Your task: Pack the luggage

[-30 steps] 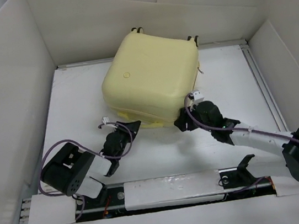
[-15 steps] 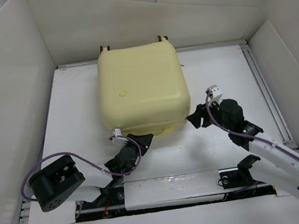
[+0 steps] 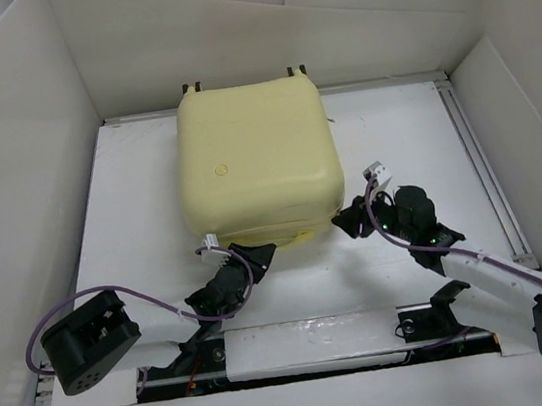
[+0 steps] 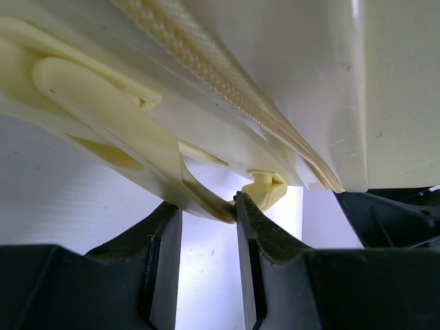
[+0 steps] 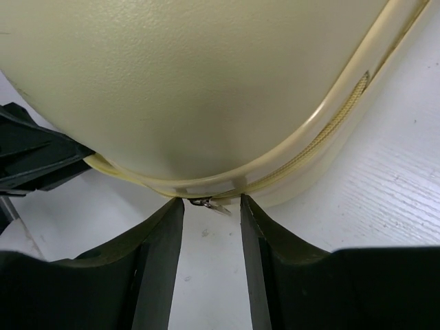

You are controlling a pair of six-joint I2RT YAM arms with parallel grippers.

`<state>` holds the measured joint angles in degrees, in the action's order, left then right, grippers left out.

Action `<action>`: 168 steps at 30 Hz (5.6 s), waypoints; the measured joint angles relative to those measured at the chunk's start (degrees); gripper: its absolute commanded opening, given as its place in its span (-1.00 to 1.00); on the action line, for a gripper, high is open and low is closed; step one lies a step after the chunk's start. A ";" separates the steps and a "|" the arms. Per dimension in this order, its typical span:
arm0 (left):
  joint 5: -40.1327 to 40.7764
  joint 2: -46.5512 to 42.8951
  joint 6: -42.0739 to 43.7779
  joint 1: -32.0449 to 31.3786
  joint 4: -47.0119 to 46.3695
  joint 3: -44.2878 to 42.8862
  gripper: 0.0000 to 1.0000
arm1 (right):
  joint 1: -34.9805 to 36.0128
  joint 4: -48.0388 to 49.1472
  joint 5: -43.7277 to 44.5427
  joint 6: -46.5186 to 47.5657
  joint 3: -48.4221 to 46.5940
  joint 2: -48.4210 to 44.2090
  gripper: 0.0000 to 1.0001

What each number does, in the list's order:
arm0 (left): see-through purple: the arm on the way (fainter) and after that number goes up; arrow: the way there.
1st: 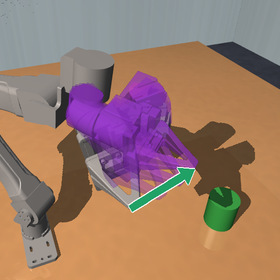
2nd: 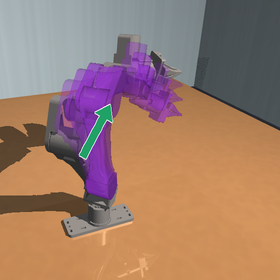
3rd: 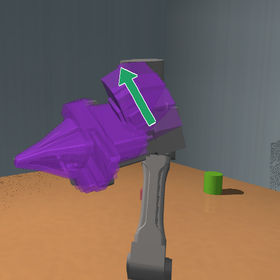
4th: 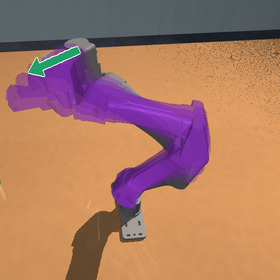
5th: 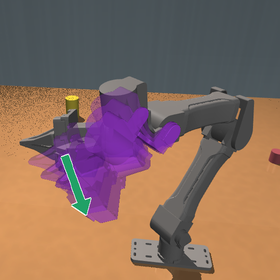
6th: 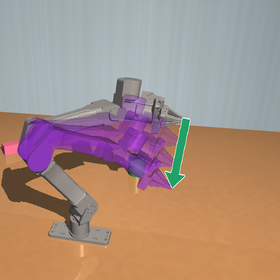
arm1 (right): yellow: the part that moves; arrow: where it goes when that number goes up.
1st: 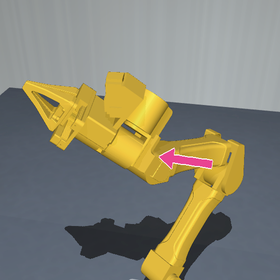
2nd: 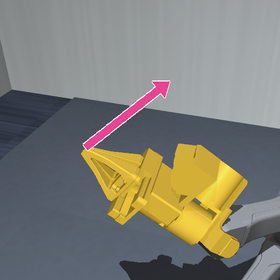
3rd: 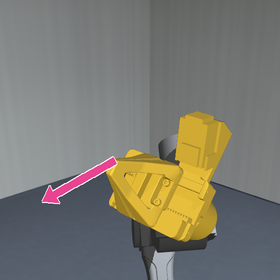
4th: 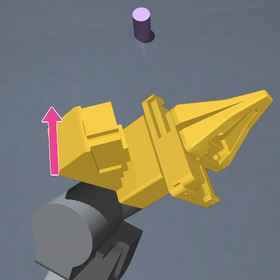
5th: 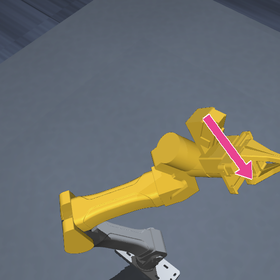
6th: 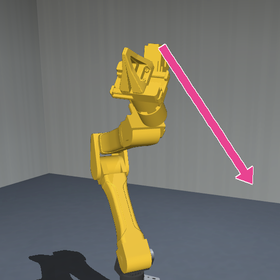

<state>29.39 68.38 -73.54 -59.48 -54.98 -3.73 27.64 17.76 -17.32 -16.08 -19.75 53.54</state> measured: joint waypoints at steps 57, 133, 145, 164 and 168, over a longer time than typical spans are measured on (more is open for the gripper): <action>4.35 9.60 3.43 -0.07 -5.55 -4.37 -1.00 | 37.53 4.50 69.96 -6.19 -8.79 21.49 -1.00; -31.82 8.98 18.16 47.19 31.80 -29.00 0.32 | -21.31 -28.72 10.71 10.14 -50.36 44.37 -0.02; -18.86 -22.16 14.10 31.32 34.42 -7.21 0.35 | -15.96 -28.00 6.91 13.49 -82.97 67.12 0.17; -16.00 -39.63 16.24 27.82 52.78 -11.39 0.39 | 7.06 -19.87 15.76 0.44 -29.11 -9.09 -0.90; -18.82 -35.12 16.13 31.95 51.76 -11.41 0.39 | 10.25 -21.11 19.80 -4.59 -13.49 -15.21 0.05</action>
<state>10.57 33.26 -57.41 -27.53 -3.22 -15.14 37.89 -3.36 2.48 -20.67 -33.23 38.33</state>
